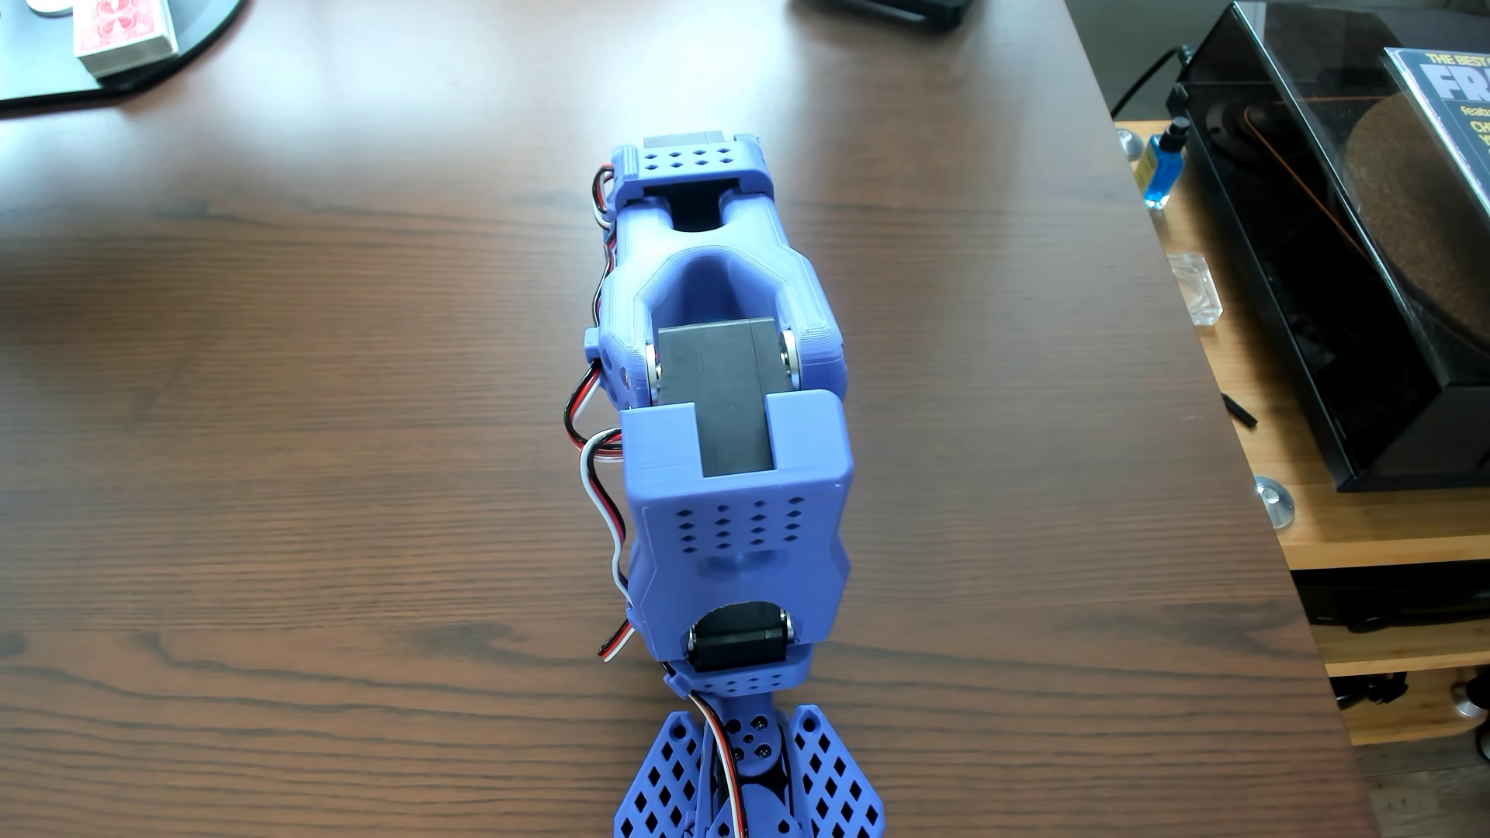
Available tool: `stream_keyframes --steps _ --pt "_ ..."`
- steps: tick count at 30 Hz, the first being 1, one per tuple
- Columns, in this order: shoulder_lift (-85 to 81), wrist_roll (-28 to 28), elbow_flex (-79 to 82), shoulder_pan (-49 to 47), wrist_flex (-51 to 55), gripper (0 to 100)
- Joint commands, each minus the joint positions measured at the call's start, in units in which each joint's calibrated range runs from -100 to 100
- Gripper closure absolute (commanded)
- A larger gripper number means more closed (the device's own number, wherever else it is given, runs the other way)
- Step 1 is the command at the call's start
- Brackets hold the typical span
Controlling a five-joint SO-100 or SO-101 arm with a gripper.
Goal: Grab the blue dice
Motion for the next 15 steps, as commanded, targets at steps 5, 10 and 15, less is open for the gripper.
stream_keyframes --steps 5,10,15 --pt "-3.8 -0.3 -1.2 -2.2 0.0 85" --pt "-3.6 -0.3 -0.7 -2.9 0.0 85" --pt "-0.5 -0.2 1.7 -2.1 -5.2 85"
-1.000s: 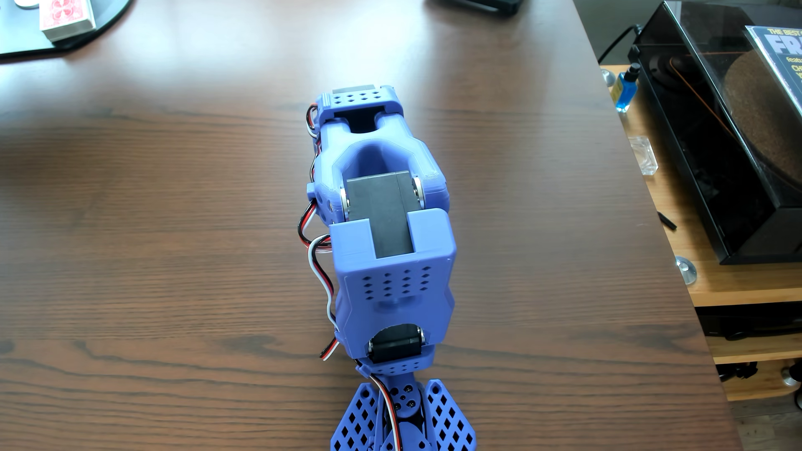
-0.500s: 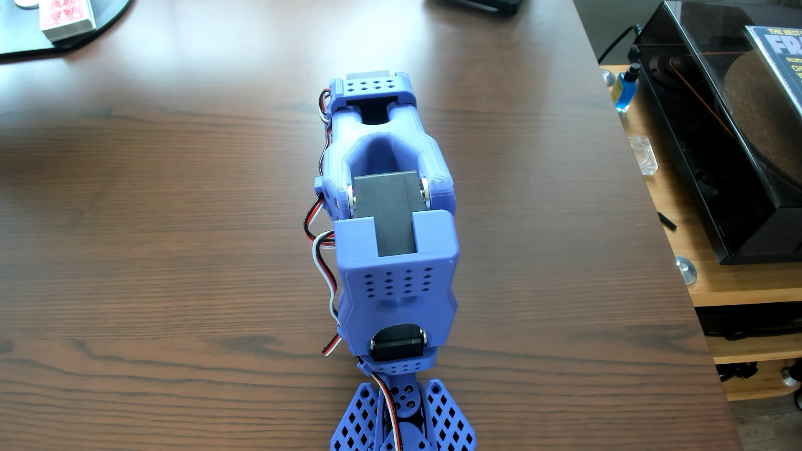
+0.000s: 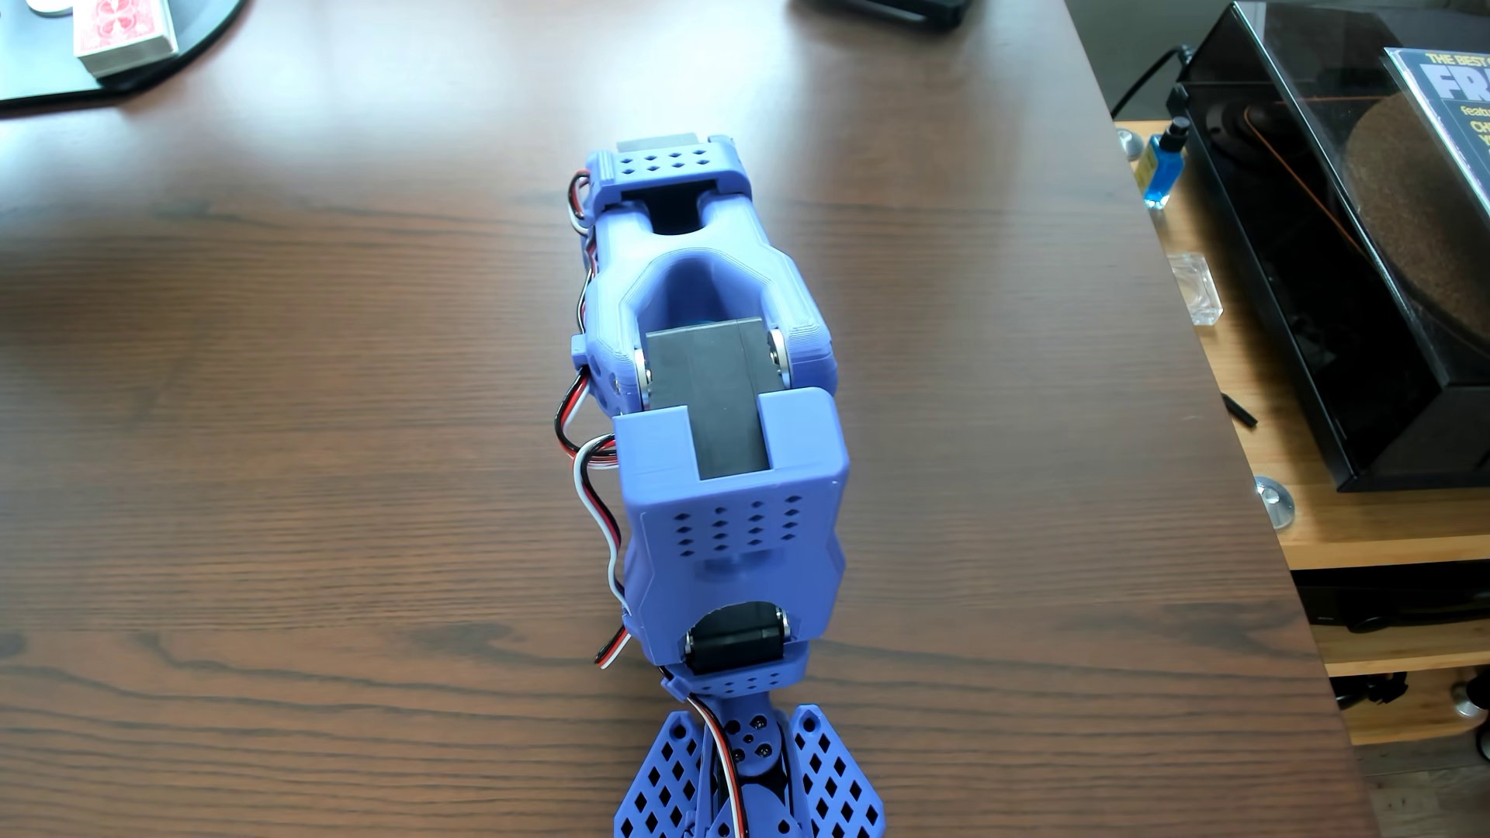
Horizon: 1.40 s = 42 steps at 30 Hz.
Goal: Grab the blue dice
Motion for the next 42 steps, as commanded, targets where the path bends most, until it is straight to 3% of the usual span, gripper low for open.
stream_keyframes --steps 1,15,20,27,36,42 --pt "0.4 -0.1 1.0 0.8 -4.7 85" --pt "3.2 0.2 2.0 1.8 -9.4 86" --pt "3.4 0.2 1.9 2.2 -9.7 100" --pt "2.8 -0.6 1.0 2.0 -9.6 98" --pt "-13.5 -16.5 -11.7 0.6 -9.2 98" --pt "-46.3 -21.7 -6.0 0.1 -6.3 98"
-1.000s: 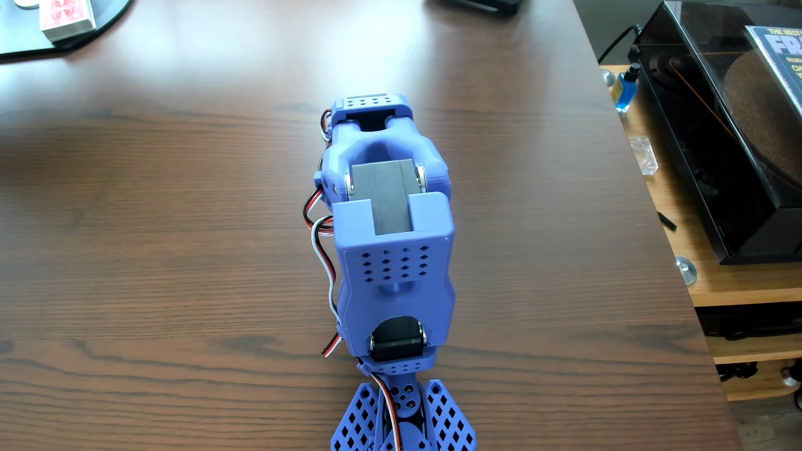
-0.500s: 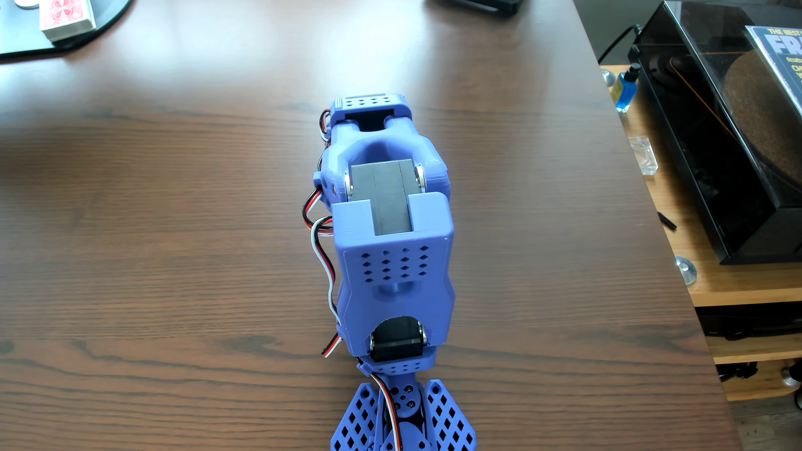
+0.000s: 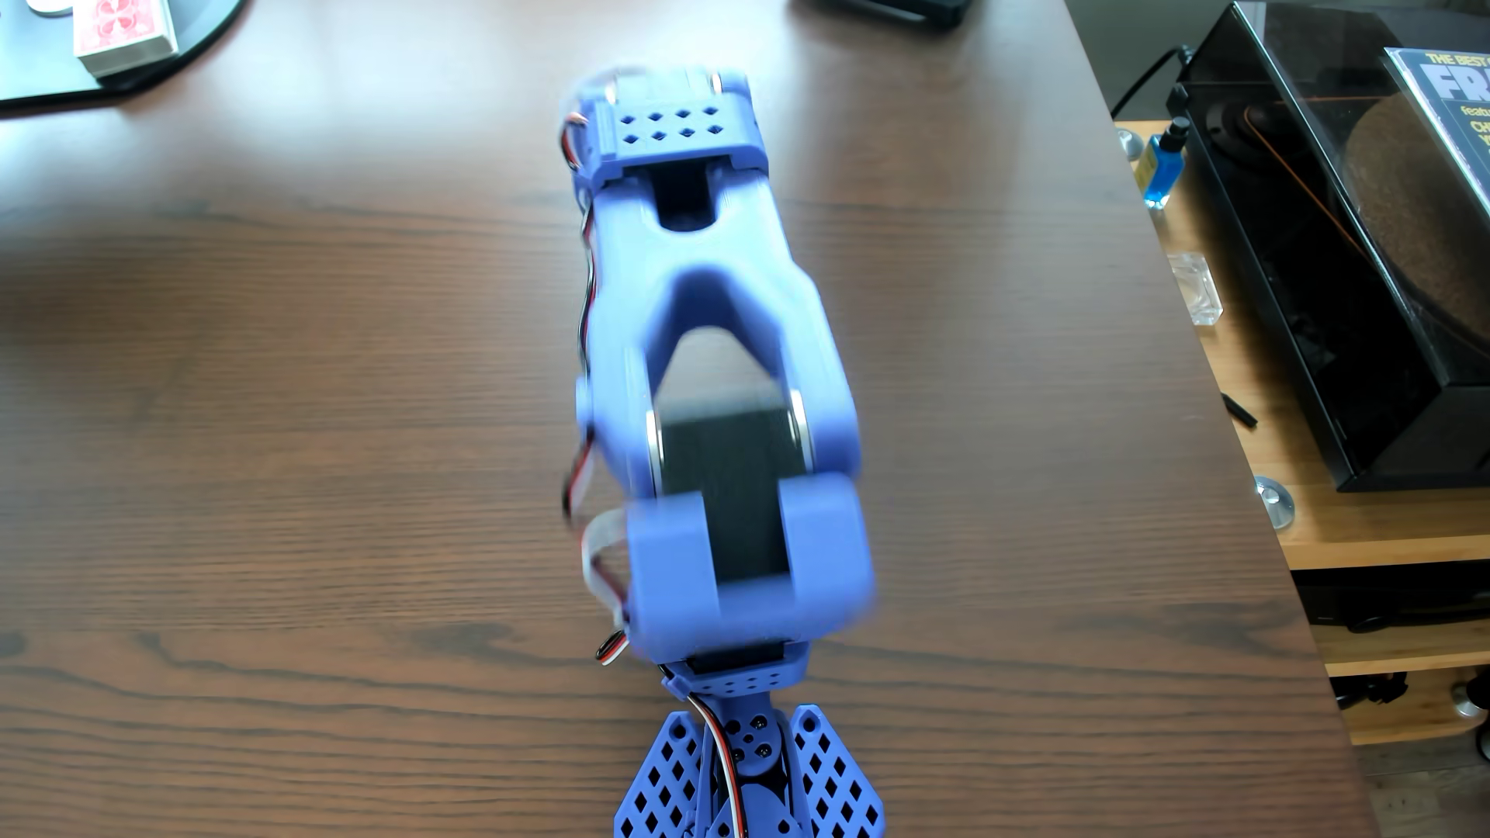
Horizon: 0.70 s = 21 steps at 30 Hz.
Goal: Grab the blue dice
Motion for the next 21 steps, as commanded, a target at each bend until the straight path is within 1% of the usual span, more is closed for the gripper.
stream_keyframes --steps 1,4,6,8,14,21 --pt "-32.1 -2.4 1.5 0.0 3.9 98" --pt "-48.7 -2.4 5.3 0.5 9.4 98" --pt "-54.9 -2.4 8.6 1.6 11.8 98" --pt "-57.7 -2.4 12.1 2.6 13.1 98" --pt "-61.9 -4.4 22.5 7.2 6.7 98" --pt "-61.4 -4.2 24.3 9.2 0.7 98"
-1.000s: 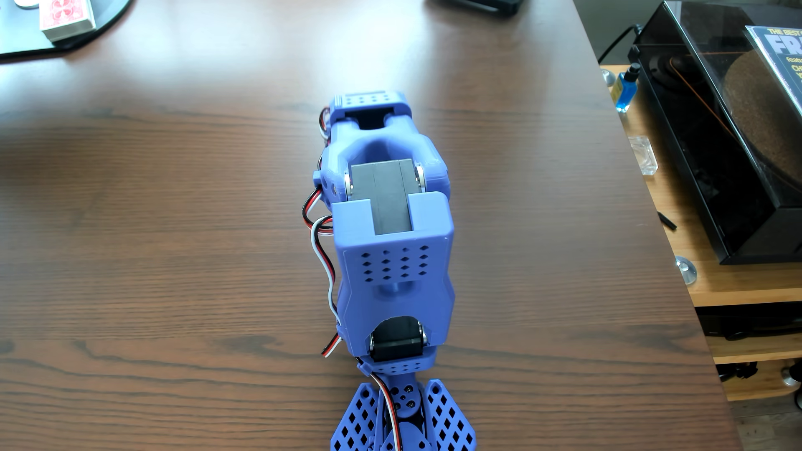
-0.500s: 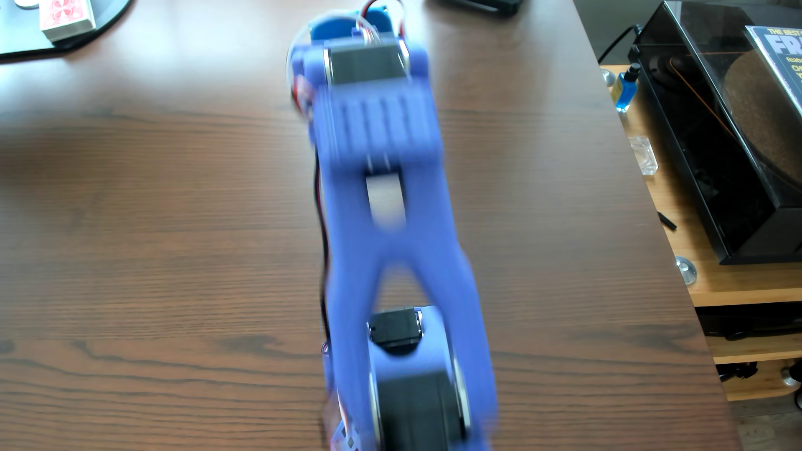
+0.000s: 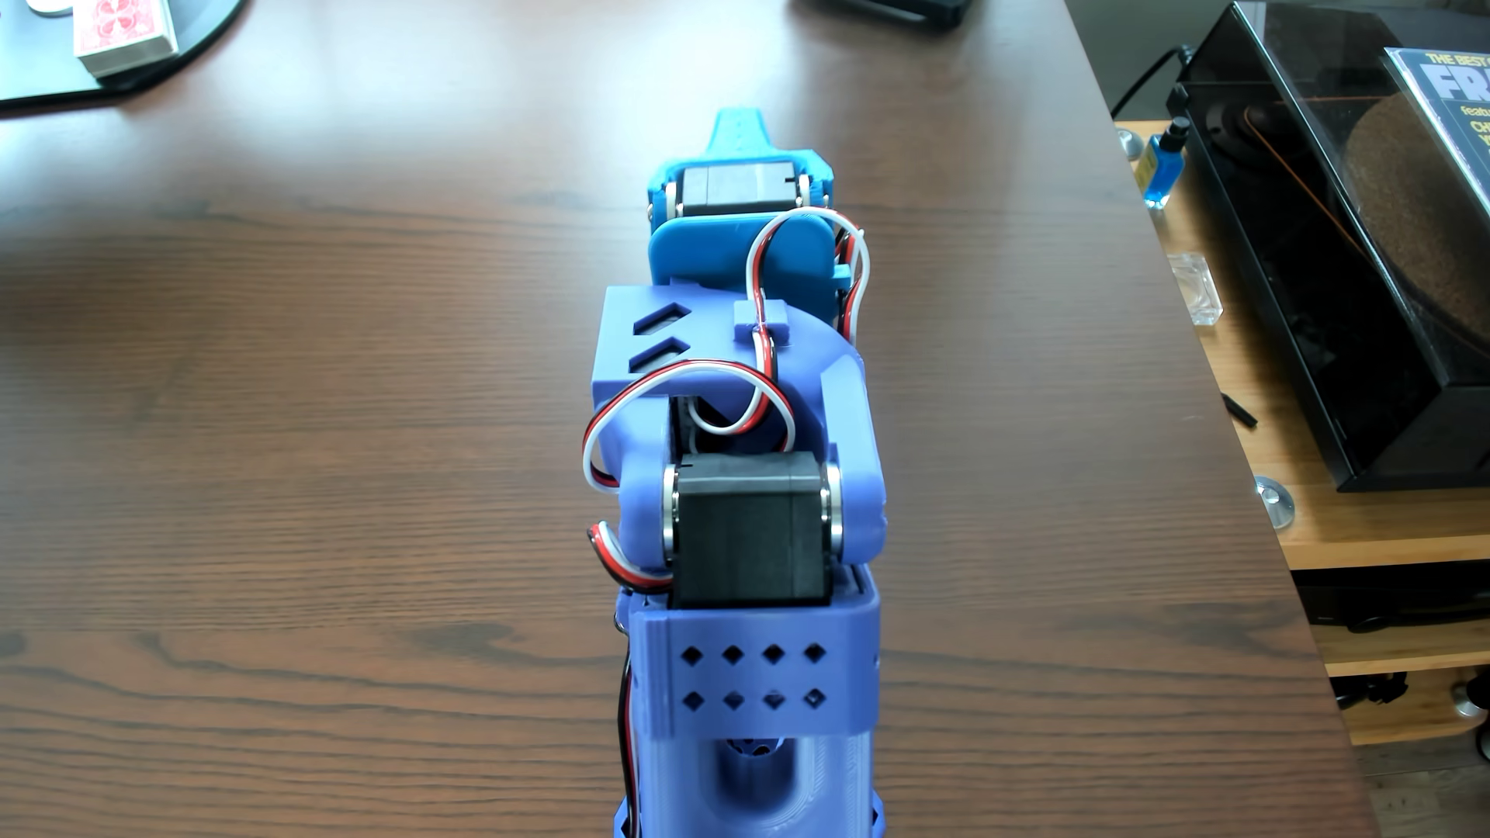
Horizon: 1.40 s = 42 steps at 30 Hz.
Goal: Grab the blue dice
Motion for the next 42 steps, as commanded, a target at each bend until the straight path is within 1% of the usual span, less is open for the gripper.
stream_keyframes --steps 1,7,10,15,19,27,30,33,35,42 --pt "1.3 -0.1 0.8 3.3 -4.7 98" --pt "8.1 0.5 9.7 10.3 -15.1 98" --pt "9.1 1.5 14.1 12.5 -20.8 98" --pt "9.1 1.6 22.1 16.7 -30.8 98" --pt "9.1 1.6 26.5 19.1 -35.9 98" --pt "8.5 1.6 26.8 19.0 -36.8 98" --pt "8.5 1.7 26.7 19.0 -36.8 93" --pt "8.5 3.3 26.9 18.3 -36.8 85" --pt "8.4 3.6 26.9 18.1 -36.4 82" --pt "8.4 3.6 26.7 18.0 -35.2 81"
